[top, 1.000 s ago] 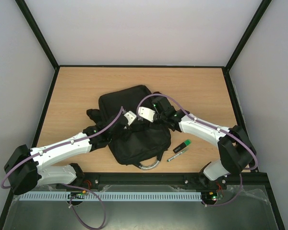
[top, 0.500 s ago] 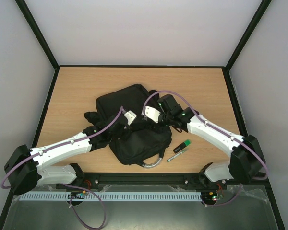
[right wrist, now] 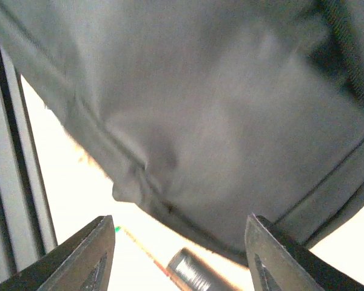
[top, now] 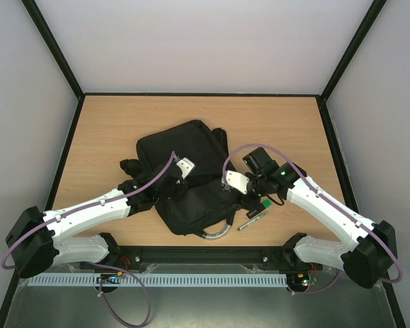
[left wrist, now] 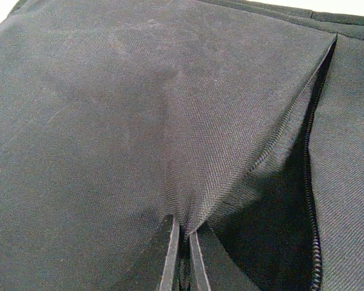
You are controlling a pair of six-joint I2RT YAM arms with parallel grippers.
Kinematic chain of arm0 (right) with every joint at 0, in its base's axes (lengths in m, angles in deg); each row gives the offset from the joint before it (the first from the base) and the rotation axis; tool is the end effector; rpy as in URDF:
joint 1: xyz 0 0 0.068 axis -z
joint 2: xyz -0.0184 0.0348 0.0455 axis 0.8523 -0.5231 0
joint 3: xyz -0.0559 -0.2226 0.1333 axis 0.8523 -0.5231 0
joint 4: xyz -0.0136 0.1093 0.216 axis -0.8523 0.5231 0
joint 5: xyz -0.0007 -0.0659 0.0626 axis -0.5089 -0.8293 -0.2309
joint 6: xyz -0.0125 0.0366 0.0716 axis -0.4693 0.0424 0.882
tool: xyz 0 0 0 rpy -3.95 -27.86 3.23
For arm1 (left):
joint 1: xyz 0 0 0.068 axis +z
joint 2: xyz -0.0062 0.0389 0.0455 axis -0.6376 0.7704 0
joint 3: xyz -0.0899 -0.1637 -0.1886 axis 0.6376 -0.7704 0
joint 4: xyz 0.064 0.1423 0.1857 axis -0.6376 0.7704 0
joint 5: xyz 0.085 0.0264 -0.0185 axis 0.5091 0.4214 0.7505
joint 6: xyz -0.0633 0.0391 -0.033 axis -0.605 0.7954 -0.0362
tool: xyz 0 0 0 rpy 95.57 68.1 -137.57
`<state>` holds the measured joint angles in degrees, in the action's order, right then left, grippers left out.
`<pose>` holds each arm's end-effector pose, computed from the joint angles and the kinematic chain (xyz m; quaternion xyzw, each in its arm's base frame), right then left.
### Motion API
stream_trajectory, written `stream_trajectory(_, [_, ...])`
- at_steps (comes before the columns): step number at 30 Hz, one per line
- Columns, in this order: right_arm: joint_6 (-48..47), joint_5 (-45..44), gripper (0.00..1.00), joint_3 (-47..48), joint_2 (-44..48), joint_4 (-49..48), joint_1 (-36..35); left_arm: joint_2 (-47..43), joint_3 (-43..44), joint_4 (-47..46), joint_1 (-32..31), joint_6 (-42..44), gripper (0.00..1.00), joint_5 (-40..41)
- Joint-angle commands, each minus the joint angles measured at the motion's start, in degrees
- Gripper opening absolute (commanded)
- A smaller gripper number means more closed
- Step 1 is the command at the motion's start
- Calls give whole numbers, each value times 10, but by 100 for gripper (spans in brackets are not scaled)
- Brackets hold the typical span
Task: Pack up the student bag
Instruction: Place the stationery in the student bag, then pick up the stationery from the center of the board.
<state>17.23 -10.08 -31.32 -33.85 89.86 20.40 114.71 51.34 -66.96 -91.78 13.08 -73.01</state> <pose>0.1721 0.1578 0.2473 -0.5981 0.7221 0.1283 0.3232 0.1745 -0.1971 0.2208 0.2974 0.8420 -0.1194 0.4340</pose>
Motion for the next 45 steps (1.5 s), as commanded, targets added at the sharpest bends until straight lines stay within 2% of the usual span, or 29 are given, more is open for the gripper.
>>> stream_trajectory(1, [-52,-23,56,-25,16,144,17,-16,1,-9,0,0,2,-14])
stream_trajectory(7, [-96,-88,51,-77,34,187,21,-21,1,-8,1,4,2,-14])
stream_trajectory(16, [-118,-139,44,-117,12,184,29,-18,4,-8,1,9,2,-19])
stream_trajectory(25, [-172,-173,37,-90,-41,134,110,-20,6,-8,1,9,2,-26])
stream_trajectory(32, [-219,-177,38,-79,-85,73,171,-17,8,-9,1,9,2,-31])
stream_trajectory(37, [-235,-191,42,-87,-116,17,174,-16,9,-10,1,10,2,-34])
stream_trajectory(45, [-245,-209,44,-88,-173,-14,174,-19,7,-9,1,10,2,-31])
